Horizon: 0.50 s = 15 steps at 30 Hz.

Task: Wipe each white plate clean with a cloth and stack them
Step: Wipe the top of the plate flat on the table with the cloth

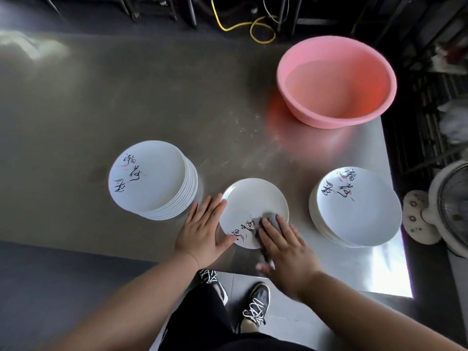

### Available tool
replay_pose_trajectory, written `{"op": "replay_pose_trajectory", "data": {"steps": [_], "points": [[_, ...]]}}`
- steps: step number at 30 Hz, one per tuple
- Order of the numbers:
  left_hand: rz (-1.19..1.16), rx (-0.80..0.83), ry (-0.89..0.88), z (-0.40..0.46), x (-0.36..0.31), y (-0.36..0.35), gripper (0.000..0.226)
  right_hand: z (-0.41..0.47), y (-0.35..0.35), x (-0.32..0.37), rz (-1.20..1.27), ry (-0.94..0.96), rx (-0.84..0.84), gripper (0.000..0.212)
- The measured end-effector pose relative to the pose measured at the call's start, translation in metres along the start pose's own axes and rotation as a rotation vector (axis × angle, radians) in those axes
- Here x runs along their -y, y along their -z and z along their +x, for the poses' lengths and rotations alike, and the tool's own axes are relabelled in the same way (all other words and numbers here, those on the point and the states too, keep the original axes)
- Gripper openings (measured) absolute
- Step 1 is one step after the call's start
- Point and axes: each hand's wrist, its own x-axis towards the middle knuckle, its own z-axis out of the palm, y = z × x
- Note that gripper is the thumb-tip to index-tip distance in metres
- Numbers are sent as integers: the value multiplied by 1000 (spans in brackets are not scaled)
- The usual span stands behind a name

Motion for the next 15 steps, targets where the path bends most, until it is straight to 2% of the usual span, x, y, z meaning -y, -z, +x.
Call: {"op": "replay_pose_trajectory", "data": {"steps": [4, 8, 11, 15], "points": [[8, -1, 8, 1, -1, -2, 92, 34, 15, -23, 27, -150, 32, 93], [-13, -5, 14, 0, 0, -3, 92, -3, -5, 9, 86, -120, -9, 92], [-32, -11, 12, 0, -1, -3, 93, -20, -17, 22, 106, -102, 20, 92], [-52, -12, 18, 0, -1, -3, 94, 15, -3, -4, 194, -237, 0, 87]]}}
